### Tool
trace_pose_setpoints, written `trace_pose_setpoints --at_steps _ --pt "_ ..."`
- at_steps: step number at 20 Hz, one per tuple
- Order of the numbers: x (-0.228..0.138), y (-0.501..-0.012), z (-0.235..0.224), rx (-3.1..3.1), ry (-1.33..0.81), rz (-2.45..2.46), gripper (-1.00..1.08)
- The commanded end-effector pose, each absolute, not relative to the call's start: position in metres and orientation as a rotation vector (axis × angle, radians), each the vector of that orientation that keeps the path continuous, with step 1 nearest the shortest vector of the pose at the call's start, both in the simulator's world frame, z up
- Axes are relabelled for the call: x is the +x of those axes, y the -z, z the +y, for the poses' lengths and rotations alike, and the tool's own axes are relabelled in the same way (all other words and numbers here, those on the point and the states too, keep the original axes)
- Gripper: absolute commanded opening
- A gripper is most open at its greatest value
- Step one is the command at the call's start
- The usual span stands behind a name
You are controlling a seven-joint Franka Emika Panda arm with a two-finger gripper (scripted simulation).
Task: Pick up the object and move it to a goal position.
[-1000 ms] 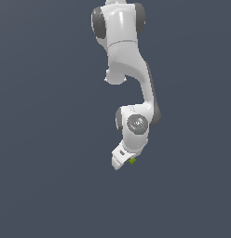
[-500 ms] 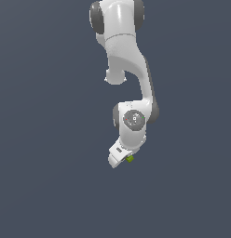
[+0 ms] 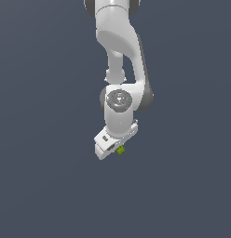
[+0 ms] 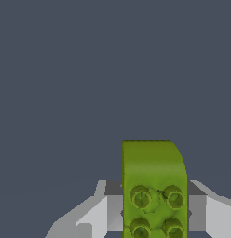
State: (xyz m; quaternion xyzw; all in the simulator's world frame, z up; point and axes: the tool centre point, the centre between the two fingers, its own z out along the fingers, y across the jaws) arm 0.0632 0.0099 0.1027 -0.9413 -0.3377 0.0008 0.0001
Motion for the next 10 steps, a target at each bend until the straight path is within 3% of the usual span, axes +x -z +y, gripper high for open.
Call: trace_pose_setpoints --at_steps 1,10 --pt "0.060 -0.129 -0.007 -2.958 -0.001 -1.060 -1.00" --pt "0.050 -0.220 -0.067 -2.956 0.000 -1.061 -1.00"
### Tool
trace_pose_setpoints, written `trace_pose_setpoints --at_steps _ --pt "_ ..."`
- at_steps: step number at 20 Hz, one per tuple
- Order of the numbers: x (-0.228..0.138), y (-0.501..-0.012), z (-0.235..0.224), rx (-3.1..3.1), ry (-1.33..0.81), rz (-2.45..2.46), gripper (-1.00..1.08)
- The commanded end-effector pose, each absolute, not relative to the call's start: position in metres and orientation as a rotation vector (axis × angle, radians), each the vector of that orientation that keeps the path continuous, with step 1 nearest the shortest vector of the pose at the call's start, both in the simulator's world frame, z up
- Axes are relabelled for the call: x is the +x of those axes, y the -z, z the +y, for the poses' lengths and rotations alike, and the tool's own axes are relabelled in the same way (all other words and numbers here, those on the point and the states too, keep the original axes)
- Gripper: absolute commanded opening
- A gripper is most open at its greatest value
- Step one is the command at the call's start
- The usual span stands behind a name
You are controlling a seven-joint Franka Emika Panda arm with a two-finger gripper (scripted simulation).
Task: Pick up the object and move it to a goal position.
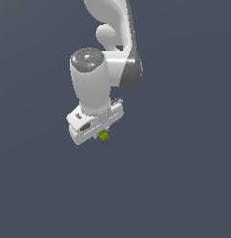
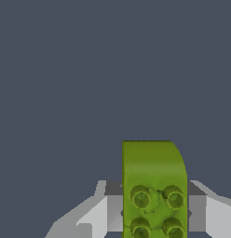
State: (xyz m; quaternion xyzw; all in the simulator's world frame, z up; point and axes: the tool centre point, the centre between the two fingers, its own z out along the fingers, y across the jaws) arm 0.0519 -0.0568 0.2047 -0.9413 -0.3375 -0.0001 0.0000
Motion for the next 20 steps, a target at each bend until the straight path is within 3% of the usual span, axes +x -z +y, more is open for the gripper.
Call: trace_pose_setpoints --at_steps 1,10,20 --pt "0.049 -0.230 -0.073 -2.956 0.001 -1.061 -1.00" --pt "0.043 -0.304 -0.121 -2.956 0.001 -1.061 -1.00" --pt "0.043 -0.329 -0.139 -2.957 0.000 -1.060 -1.00"
